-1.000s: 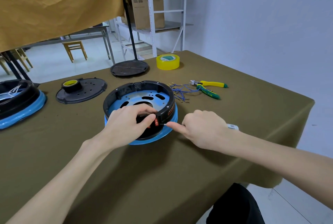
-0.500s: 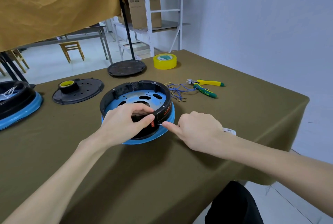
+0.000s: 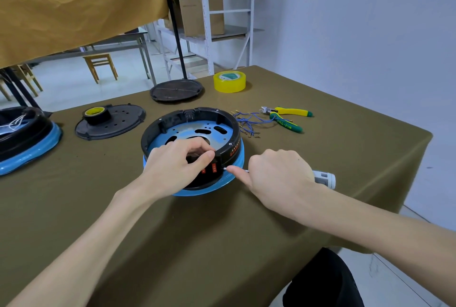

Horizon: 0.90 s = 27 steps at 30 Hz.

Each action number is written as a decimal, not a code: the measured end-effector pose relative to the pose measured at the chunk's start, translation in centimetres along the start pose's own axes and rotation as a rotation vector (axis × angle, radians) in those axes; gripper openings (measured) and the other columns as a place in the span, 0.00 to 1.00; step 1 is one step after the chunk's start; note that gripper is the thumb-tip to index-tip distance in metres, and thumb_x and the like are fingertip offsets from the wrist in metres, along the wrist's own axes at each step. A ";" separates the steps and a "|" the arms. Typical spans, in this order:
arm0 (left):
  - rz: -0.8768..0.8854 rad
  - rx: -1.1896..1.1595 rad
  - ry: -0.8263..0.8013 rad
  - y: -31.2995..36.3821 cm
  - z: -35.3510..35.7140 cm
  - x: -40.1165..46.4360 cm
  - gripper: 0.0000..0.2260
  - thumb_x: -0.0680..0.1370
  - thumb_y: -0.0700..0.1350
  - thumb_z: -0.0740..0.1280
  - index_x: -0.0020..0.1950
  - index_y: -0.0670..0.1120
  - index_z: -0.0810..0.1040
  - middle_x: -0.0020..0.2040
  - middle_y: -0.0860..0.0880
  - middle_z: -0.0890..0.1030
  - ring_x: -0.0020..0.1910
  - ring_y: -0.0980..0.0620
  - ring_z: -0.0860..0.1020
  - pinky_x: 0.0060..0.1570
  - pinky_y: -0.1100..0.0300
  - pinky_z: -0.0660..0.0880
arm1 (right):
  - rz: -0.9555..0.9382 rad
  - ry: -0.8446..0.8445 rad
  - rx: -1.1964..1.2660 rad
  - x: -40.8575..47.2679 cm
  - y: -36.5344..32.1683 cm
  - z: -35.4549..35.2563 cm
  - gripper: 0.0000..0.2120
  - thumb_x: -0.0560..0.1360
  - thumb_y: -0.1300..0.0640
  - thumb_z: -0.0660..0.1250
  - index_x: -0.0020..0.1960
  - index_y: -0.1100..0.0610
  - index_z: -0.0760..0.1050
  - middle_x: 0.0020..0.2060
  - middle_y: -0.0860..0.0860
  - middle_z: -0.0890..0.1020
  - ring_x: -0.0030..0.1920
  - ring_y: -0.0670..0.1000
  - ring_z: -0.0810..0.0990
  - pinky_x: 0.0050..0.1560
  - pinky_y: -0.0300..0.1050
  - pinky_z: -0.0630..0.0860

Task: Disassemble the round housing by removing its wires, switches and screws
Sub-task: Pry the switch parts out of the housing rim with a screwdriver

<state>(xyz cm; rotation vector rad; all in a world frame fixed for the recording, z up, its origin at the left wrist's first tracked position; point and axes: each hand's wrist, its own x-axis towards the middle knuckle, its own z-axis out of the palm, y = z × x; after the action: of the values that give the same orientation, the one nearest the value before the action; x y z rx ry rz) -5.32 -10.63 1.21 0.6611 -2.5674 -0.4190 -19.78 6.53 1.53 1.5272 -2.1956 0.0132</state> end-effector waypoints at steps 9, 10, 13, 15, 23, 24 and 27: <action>0.025 0.019 0.053 0.2 0.3 -0.2 0.08 0.81 0.60 0.62 0.51 0.64 0.81 0.42 0.70 0.82 0.48 0.68 0.80 0.42 0.68 0.71 | -0.255 -0.053 -0.086 3.6 3.0 2.2 0.40 0.75 0.28 0.33 0.32 0.54 0.71 0.25 0.48 0.69 0.24 0.52 0.67 0.29 0.45 0.59; 0.024 0.023 0.053 0.2 0.2 -0.2 0.08 0.81 0.59 0.62 0.51 0.64 0.81 0.42 0.70 0.81 0.48 0.68 0.80 0.41 0.68 0.71 | -0.280 -0.072 -0.079 4.2 3.2 2.3 0.40 0.76 0.28 0.35 0.34 0.54 0.73 0.26 0.48 0.70 0.25 0.52 0.68 0.30 0.45 0.60; 0.022 0.028 0.056 0.2 0.2 -0.2 0.08 0.81 0.59 0.62 0.51 0.65 0.81 0.41 0.70 0.81 0.47 0.67 0.80 0.41 0.68 0.72 | -0.264 -0.050 -0.054 4.0 3.0 2.4 0.39 0.75 0.28 0.35 0.32 0.54 0.70 0.25 0.48 0.70 0.24 0.52 0.68 0.28 0.45 0.61; 0.017 0.019 0.057 0.2 0.2 -0.2 0.07 0.81 0.59 0.63 0.51 0.65 0.81 0.42 0.71 0.81 0.48 0.68 0.80 0.44 0.67 0.74 | -0.182 -0.009 0.001 2.3 2.1 2.4 0.37 0.76 0.28 0.35 0.29 0.54 0.65 0.23 0.48 0.69 0.22 0.50 0.66 0.25 0.45 0.57; 0.003 0.032 0.067 0.0 0.4 -0.1 0.08 0.81 0.60 0.63 0.52 0.64 0.81 0.45 0.68 0.83 0.48 0.67 0.80 0.44 0.69 0.71 | -0.082 0.084 -0.045 1.3 0.9 0.8 0.34 0.81 0.32 0.46 0.24 0.53 0.57 0.18 0.47 0.59 0.17 0.48 0.56 0.23 0.39 0.49; 0.000 0.040 0.068 0.0 0.5 0.0 0.08 0.81 0.60 0.63 0.52 0.63 0.82 0.45 0.67 0.83 0.47 0.66 0.80 0.43 0.69 0.71 | -0.102 0.118 -0.082 1.8 1.4 0.8 0.34 0.80 0.32 0.46 0.23 0.53 0.54 0.17 0.46 0.55 0.16 0.48 0.52 0.24 0.38 0.47; -0.004 0.071 0.061 0.1 0.5 0.0 0.08 0.82 0.59 0.61 0.49 0.63 0.80 0.40 0.66 0.82 0.43 0.65 0.79 0.37 0.66 0.67 | -0.268 0.020 -0.117 4.1 3.1 1.7 0.33 0.78 0.30 0.40 0.26 0.53 0.57 0.20 0.47 0.60 0.18 0.51 0.60 0.25 0.40 0.52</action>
<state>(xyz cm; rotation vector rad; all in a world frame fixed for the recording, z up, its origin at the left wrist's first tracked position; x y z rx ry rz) -5.60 -10.43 0.84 0.6926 -2.5334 -0.3059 -24.28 3.66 2.35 1.7322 -1.9241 -0.1813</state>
